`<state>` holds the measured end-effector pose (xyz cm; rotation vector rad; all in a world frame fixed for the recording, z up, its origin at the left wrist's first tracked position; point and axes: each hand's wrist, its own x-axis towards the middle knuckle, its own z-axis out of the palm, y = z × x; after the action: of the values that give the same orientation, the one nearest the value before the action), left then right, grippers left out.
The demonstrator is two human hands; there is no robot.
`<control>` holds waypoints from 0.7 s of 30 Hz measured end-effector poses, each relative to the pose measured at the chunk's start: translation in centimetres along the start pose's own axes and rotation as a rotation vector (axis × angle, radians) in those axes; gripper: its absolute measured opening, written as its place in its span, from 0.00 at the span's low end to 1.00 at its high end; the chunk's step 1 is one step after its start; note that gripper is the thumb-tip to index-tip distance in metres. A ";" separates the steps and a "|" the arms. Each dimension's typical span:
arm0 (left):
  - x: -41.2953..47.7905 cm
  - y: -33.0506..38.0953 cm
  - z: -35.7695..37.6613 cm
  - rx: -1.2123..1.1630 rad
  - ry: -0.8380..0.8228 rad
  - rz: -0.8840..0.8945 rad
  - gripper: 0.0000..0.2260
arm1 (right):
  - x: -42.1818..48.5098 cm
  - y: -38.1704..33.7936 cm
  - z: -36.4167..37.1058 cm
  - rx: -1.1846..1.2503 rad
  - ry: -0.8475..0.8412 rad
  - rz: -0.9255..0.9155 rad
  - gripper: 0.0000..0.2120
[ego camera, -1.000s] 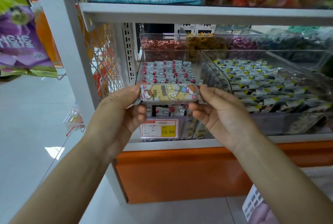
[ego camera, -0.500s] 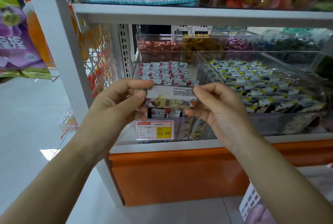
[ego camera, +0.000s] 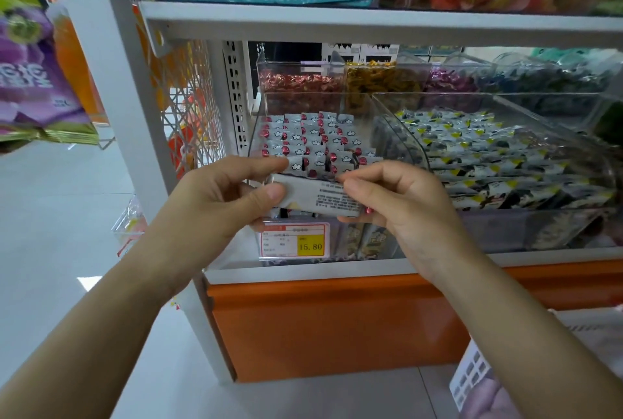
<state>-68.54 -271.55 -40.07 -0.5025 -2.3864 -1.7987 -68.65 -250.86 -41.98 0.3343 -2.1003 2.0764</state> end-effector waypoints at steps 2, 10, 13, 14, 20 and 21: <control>0.0 0.2 -0.3 0.015 -0.020 0.019 0.17 | 0.0 0.0 0.1 -0.027 0.014 -0.015 0.06; -0.1 0.2 0.5 0.072 -0.043 -0.010 0.15 | -0.4 -0.2 0.5 -0.376 0.102 -0.271 0.09; -0.1 0.1 0.8 0.073 0.000 -0.007 0.13 | -0.6 -0.4 0.7 -0.441 0.092 -0.336 0.08; -0.1 0.1 0.8 0.064 0.010 -0.003 0.13 | -0.6 -0.4 0.7 -0.443 0.081 -0.339 0.08; 0.2 0.1 0.0 0.077 0.043 0.045 0.11 | -0.6 -0.7 0.6 -0.412 -0.009 -0.289 0.06; 0.2 0.1 -0.1 0.087 0.033 0.049 0.11 | -0.5 -0.7 0.5 -0.396 -0.019 -0.270 0.06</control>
<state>-68.71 -271.61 -39.90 -0.5119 -2.3966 -1.6618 -67.93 -251.33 -41.48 0.5428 -2.2658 1.4765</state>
